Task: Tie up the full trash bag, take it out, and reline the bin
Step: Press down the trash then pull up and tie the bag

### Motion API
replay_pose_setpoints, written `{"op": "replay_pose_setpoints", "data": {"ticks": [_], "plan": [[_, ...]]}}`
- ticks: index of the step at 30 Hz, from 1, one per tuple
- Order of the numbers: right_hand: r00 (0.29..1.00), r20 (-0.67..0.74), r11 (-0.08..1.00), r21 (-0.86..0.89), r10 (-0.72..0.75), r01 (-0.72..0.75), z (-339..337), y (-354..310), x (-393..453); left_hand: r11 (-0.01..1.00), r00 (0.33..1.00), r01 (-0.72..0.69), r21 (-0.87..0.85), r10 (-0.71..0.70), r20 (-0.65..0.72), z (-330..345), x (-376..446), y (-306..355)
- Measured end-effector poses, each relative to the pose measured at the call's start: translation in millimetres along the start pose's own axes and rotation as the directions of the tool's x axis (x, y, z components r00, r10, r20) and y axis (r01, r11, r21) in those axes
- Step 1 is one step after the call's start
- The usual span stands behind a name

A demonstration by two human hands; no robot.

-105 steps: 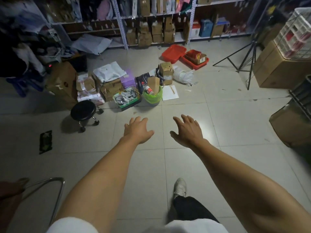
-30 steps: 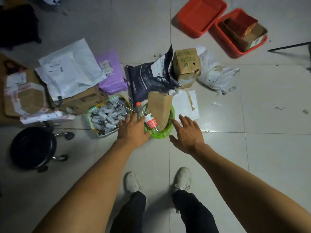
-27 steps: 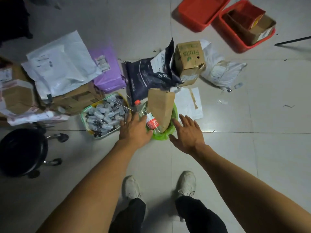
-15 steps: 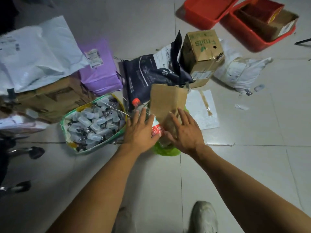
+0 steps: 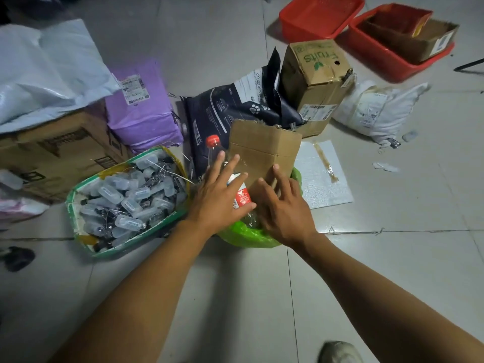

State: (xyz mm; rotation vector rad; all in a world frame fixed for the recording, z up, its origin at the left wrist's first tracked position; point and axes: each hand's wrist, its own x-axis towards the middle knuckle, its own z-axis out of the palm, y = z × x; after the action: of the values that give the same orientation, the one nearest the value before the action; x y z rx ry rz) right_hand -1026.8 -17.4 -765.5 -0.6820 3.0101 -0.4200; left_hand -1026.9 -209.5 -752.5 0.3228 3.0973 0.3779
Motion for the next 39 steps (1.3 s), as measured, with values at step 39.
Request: {"op": "replay_pose_setpoints", "data": {"ticks": [39], "plan": [[0.977, -0.078, 0.965, 0.186, 0.201, -0.184, -29, 20, 7, 0.852, 0.931, 0.342, -0.397, -0.364, 0.021, -26, -16, 1]]}}
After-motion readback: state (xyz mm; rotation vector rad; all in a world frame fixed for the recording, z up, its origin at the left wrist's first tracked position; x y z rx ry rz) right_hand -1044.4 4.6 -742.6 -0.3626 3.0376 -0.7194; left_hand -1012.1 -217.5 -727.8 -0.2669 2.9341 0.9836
